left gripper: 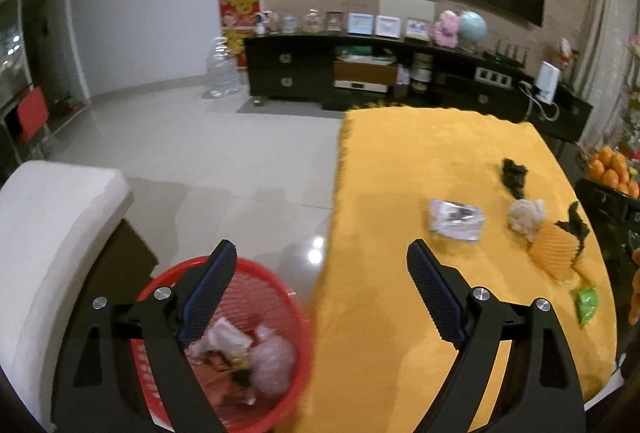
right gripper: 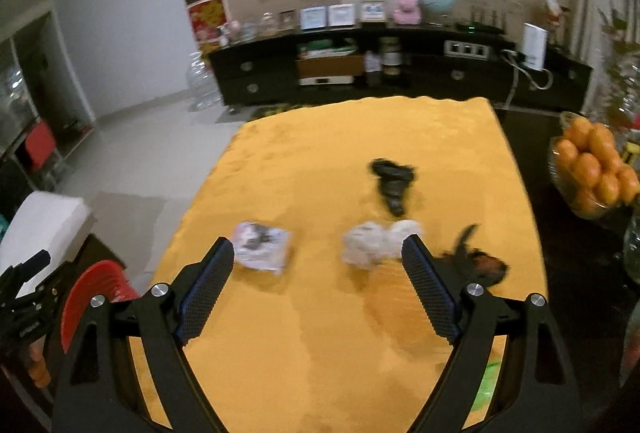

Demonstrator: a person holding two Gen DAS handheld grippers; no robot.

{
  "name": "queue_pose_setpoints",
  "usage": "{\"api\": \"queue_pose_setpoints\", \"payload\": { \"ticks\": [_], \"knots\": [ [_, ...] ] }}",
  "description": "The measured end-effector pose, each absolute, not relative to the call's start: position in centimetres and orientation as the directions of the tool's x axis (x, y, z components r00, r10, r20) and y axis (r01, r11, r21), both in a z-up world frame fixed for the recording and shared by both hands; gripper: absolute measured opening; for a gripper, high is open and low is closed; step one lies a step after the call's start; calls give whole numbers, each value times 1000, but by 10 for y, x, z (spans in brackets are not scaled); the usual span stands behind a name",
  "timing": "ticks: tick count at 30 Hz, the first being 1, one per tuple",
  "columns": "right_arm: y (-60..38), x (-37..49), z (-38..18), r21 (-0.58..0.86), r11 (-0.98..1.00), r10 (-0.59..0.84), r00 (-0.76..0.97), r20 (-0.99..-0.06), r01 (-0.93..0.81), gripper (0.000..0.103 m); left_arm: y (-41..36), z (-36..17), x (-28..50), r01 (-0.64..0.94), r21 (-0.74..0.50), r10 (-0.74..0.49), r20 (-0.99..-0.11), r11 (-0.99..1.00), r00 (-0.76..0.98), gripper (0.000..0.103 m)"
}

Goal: Collect trash
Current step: 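Move both tools back over the table toward the remaining trash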

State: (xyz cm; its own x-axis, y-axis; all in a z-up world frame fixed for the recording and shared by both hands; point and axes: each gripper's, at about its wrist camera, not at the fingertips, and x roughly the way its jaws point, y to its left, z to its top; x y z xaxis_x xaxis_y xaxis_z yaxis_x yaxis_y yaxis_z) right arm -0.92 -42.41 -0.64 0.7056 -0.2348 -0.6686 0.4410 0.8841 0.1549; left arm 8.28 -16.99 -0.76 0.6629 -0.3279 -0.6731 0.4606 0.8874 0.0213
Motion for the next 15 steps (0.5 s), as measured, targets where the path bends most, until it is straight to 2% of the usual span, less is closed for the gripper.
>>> {"api": "queue_pose_setpoints", "payload": {
  "ticks": [5,15],
  "knots": [
    [-451,-27,-10,182,852,-256,692,-675,492,83,-215,-14,88,517,15,-356,-707,856,611,85],
    [-475,-45,-13,228,812,-260,682,-683,538,83,-300,-54,106,626,98,-348,-760,774,549,85]
  ]
}}
